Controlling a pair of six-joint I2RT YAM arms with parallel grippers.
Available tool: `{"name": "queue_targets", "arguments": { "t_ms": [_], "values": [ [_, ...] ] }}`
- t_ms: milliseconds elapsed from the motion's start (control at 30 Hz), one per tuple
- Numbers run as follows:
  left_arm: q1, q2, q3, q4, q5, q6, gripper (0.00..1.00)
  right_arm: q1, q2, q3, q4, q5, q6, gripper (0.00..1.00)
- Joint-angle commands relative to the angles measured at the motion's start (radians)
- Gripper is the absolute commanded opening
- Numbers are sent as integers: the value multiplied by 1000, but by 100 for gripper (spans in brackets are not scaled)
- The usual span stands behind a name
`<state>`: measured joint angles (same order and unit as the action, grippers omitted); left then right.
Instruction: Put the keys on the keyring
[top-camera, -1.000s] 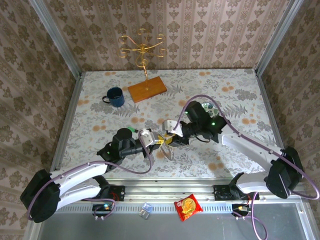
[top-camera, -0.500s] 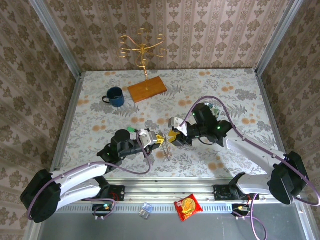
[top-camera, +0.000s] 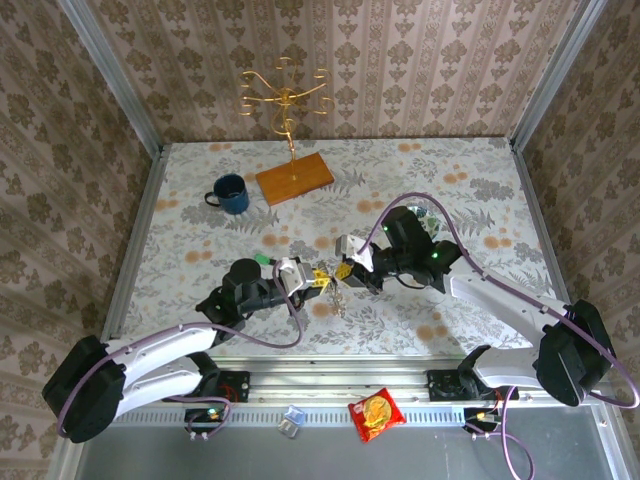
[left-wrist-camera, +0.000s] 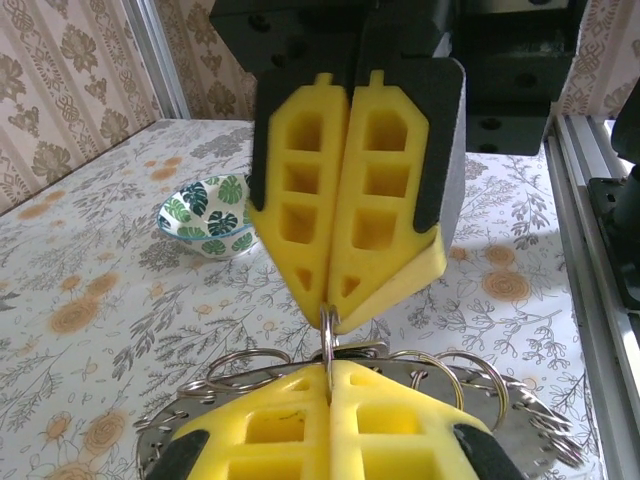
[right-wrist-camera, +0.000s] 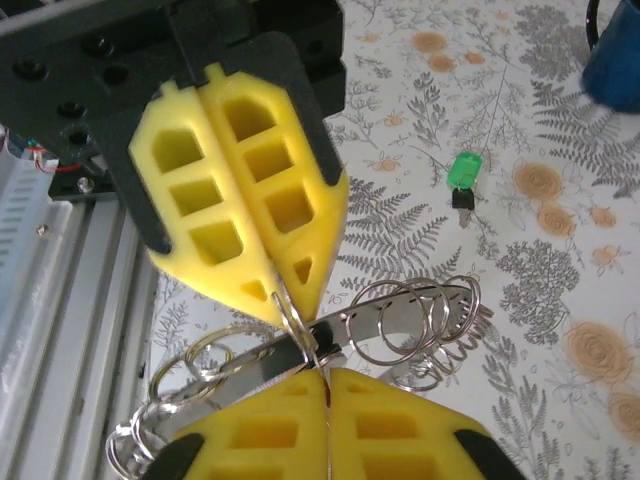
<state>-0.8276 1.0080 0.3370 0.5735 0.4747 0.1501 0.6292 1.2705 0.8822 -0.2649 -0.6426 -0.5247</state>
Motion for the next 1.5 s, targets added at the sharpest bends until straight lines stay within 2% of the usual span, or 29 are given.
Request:
{"name": "queue_targets", "arguments": {
  "t_ms": [0,267,500,700,967,1067,1167,1200,1267,1300,1467],
  "values": [
    [3,-3,-4,61,41,-16,0,6,2,10,-33,13,-33,1],
    [2,1,6,91,52,-4,0,15,58,42,-25,-14,-12,0],
    [2,4,-16,107,51,-17,0,10,-21,-23,49,-26,-13,22],
    [2,14,-13,120,62,-22,0,12,-40,-43,80,-78,0,27],
    [1,36,-11,153,78,-37,0,23,-12,-36,124,-72,17,23],
    [1,39,-12,158,81,-43,0,27,-3,-31,135,-75,20,15],
    [1,35,-8,146,47,-49,0,27,3,-18,111,-76,9,0],
    [1,32,-6,131,19,-56,0,27,2,-10,90,-68,0,0],
    [1,19,-4,102,-1,-42,18,27,0,13,38,-41,-30,0],
    [1,13,-3,85,-11,-38,24,27,1,25,2,-26,-49,0],
    [1,-2,63,-111,-30,37,26,36,21,116,-173,50,-144,0]
  ]
}}
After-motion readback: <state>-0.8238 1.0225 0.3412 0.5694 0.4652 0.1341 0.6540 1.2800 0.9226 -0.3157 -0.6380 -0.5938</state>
